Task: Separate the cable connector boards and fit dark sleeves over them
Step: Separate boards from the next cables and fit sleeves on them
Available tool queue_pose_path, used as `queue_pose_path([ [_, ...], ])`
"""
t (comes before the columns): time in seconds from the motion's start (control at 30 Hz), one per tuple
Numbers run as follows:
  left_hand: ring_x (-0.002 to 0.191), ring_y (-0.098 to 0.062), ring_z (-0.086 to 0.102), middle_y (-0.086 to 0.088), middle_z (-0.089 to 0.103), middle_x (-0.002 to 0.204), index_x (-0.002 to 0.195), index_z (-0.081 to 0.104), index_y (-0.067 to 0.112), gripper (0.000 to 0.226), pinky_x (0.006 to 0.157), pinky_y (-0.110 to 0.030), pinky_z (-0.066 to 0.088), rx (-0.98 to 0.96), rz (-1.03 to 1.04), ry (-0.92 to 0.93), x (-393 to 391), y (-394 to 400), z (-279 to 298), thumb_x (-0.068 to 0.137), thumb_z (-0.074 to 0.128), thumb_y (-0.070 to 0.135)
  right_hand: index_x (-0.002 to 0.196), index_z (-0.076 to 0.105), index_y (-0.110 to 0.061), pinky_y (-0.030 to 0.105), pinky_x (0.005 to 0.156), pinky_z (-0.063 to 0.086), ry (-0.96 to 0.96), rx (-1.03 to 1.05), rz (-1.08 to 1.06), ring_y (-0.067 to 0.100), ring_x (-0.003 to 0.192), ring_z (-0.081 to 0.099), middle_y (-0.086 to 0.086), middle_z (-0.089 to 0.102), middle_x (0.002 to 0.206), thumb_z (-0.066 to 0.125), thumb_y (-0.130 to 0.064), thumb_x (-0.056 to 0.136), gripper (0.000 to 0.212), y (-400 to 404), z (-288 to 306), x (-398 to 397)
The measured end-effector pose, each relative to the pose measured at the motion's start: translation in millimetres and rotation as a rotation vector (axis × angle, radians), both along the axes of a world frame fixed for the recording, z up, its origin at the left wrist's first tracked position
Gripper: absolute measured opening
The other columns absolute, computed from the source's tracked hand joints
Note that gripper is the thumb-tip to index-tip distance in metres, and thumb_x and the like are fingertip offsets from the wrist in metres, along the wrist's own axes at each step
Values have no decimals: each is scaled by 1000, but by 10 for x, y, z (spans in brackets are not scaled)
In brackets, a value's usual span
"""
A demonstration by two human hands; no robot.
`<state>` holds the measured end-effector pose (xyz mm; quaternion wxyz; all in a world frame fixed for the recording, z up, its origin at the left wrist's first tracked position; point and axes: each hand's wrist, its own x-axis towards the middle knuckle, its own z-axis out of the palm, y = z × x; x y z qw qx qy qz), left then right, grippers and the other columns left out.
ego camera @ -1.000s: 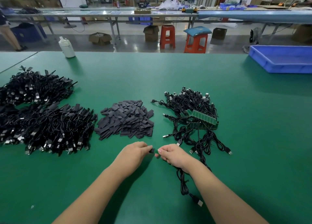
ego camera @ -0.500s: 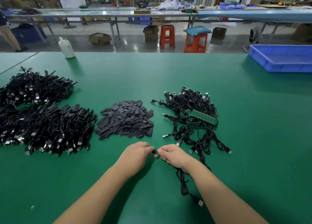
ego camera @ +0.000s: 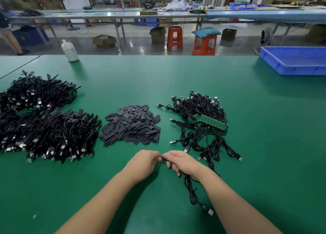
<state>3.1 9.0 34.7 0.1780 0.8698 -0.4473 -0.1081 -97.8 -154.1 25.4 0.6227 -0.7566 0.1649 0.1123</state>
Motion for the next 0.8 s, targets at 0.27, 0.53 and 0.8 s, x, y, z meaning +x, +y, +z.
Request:
queue_pose_path([
  [0.27,88,-9,63,7,71,98,107,73,21,17,81,-21,48,-102,18,147,49,99,114,96,59,23,92,69,-15,22,47,45,-15,-123,94,7,47,43,-9,62,67,48,-30,102,28,21,-7,4],
  [0.53,95,-15,63,9,68,104,116,69,27,23,82,-30,49,-75,-105,-124,31,109,87,97,55,29,93,67,-18,26,55,50,-29,-115,68,10,49,48,-4,69,72,47,-34,103,27,31,-21,-7],
  [0.8,87,-17,65,5,69,97,109,72,22,21,80,-30,50,-84,-85,-105,-31,52,21,98,54,24,100,68,-6,22,50,48,-29,-134,36,9,46,47,-3,71,77,45,-24,105,29,55,-5,-7],
])
